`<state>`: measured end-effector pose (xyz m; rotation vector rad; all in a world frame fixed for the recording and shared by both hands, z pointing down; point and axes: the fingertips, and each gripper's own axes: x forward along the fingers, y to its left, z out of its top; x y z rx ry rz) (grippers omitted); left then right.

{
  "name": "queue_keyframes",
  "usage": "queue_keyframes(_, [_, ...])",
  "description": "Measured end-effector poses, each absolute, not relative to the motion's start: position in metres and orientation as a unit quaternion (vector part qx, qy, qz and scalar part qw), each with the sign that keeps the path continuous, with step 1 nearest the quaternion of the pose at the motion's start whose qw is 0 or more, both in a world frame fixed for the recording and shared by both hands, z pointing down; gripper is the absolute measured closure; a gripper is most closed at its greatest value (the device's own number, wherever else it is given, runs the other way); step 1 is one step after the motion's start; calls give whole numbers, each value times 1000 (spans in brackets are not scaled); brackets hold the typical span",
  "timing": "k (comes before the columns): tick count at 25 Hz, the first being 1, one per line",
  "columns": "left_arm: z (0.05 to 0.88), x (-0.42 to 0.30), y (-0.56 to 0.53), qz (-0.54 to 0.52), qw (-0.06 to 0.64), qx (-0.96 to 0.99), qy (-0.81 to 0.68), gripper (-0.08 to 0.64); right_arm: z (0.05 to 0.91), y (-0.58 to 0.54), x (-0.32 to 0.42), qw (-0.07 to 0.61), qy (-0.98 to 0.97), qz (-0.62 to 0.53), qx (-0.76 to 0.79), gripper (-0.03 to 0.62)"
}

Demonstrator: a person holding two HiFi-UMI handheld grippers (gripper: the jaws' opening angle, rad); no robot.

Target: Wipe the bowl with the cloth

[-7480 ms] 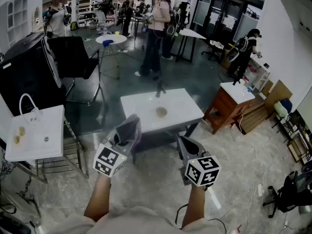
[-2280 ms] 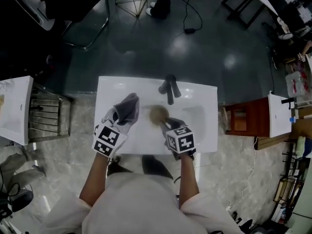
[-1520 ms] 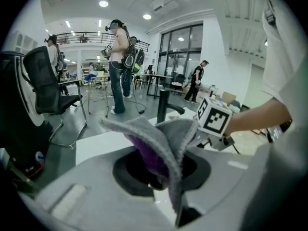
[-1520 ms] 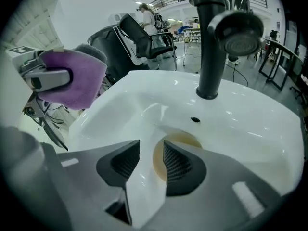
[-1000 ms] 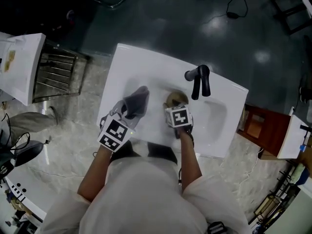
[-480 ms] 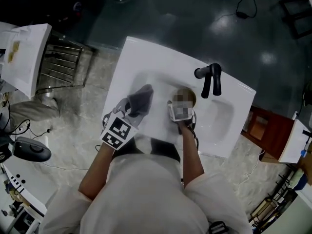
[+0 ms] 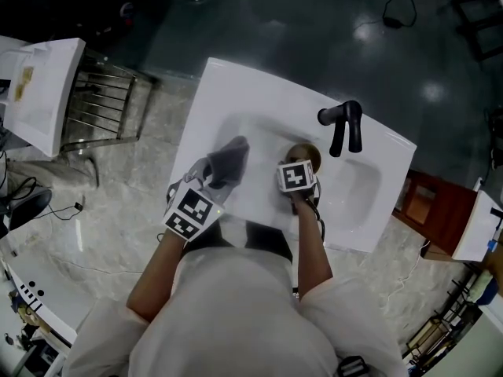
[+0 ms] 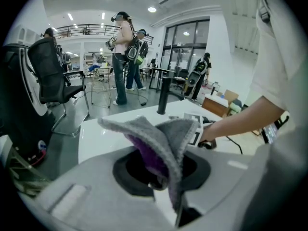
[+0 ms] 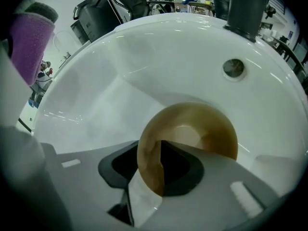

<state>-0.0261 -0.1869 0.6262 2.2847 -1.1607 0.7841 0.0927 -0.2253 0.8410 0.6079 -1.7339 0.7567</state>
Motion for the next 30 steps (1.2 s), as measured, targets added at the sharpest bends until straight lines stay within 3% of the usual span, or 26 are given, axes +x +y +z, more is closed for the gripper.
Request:
queue_keyframes(16, [609, -33, -178, 258, 226, 845, -410, 489, 815, -225, 100, 528, -743, 305, 275, 572])
queue_keyframes(30, [564, -28, -176, 257, 165, 872, -382, 489, 729, -221, 88, 387, -799, 341, 310, 578])
